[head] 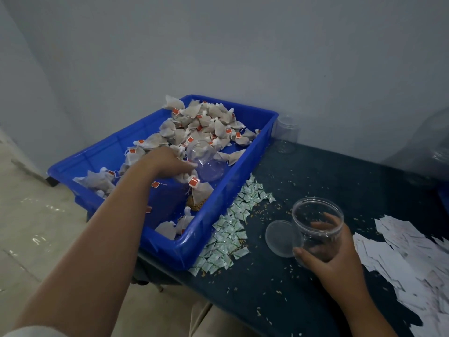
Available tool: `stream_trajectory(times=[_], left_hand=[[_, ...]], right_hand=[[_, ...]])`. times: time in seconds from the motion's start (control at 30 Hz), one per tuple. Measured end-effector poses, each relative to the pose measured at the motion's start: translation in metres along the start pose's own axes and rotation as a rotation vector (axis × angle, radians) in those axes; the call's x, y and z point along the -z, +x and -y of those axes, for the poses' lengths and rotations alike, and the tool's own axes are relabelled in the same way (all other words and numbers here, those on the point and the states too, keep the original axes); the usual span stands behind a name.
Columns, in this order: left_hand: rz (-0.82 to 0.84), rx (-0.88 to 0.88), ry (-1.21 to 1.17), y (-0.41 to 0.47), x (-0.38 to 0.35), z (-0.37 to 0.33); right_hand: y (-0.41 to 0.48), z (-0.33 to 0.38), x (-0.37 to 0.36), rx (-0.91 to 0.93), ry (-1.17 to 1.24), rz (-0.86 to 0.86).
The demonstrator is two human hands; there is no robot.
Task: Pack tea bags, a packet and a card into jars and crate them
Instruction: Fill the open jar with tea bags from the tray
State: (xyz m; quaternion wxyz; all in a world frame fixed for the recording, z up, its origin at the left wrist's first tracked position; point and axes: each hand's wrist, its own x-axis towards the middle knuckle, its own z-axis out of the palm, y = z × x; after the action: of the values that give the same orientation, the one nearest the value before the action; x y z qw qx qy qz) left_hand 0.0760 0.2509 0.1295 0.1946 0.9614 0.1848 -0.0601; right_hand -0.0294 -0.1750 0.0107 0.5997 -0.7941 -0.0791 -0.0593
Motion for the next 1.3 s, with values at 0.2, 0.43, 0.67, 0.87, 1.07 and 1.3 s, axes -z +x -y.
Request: stream_trajectory(times=[0.2,0.43,0.67,0.87,1.07,1.3], left_hand=[[-0.093,-0.129,-0.021,-0.028,0.022,-0.023],[-0.113,-0.327,-0.577,-0.079,0.041,-0.072],[0.235,-0.393,-0.952,-0.124,-0.005,-0.130],[0.335,-0.496,-0.632,-0.136,-0.054,-0.161],[0.238,-0.619,-0.495,-0.143,-0.057,-0.186],[0.225,-0.590,-0.557,-0.144,-0.058,-0.197]], right_hand=[[0.001,-0.003,0.000,0.010,0.018,0.002],[0.002,-0.002,0.000,0.028,0.031,0.015],[0.002,0.000,-0.001,0.076,0.025,0.025],[0.004,-0.001,-0.001,0.097,0.028,0.024],[0.006,-0.006,-0.001,0.110,-0.007,0.002],[0.007,-0.002,-0.001,0.071,0.101,-0.001]])
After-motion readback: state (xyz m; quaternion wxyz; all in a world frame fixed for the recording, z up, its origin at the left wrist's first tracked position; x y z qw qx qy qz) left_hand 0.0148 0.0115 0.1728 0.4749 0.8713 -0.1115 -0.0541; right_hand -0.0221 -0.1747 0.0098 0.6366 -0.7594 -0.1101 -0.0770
